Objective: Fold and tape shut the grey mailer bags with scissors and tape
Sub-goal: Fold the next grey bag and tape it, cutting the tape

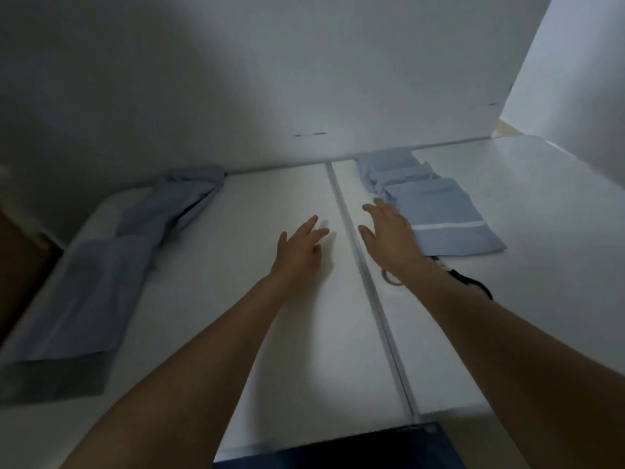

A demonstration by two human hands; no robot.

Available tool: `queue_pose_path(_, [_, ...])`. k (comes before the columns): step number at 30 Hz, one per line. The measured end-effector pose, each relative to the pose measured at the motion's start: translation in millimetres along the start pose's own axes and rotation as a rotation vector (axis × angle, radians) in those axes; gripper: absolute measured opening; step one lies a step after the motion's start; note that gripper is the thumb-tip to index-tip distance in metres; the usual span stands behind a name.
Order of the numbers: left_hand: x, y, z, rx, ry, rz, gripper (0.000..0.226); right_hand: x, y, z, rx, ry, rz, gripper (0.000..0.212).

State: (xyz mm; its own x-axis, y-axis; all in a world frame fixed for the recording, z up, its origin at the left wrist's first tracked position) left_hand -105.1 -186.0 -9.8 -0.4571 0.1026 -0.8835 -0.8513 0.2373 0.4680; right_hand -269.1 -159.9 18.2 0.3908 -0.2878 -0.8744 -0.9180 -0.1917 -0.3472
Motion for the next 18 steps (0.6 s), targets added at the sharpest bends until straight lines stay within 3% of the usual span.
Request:
queue_pose_path(9, [-66,-138,73,-0.241,0.109,-0.001,0.048,68,-163,3,-0.212,-0.179,-0.177,0.047])
queue_pose_path(14, [-114,-226,101,-0.555,0.241,-0.194,0.065,84,-200,7,-0.241,-0.247,-0.228,0.045])
queue_pose_path(18, [-137,-270,127,-0.743,0.305,-0.09,0.084,84,-210,11,-0.236,-0.258,-0.241,0.043])
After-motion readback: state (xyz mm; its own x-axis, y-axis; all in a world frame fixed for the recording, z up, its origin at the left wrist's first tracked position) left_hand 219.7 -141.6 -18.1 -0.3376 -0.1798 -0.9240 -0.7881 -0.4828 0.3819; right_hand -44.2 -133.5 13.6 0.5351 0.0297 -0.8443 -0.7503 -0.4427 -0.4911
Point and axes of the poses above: each hand's wrist, its own z-axis away from the middle knuckle, its own x-axis out of the palm, y = z × x, the point moved 9 cm from there along -z, towards the middle knuckle, and after that the axes turned 12 degrees about -x, right-handed, at the moved point
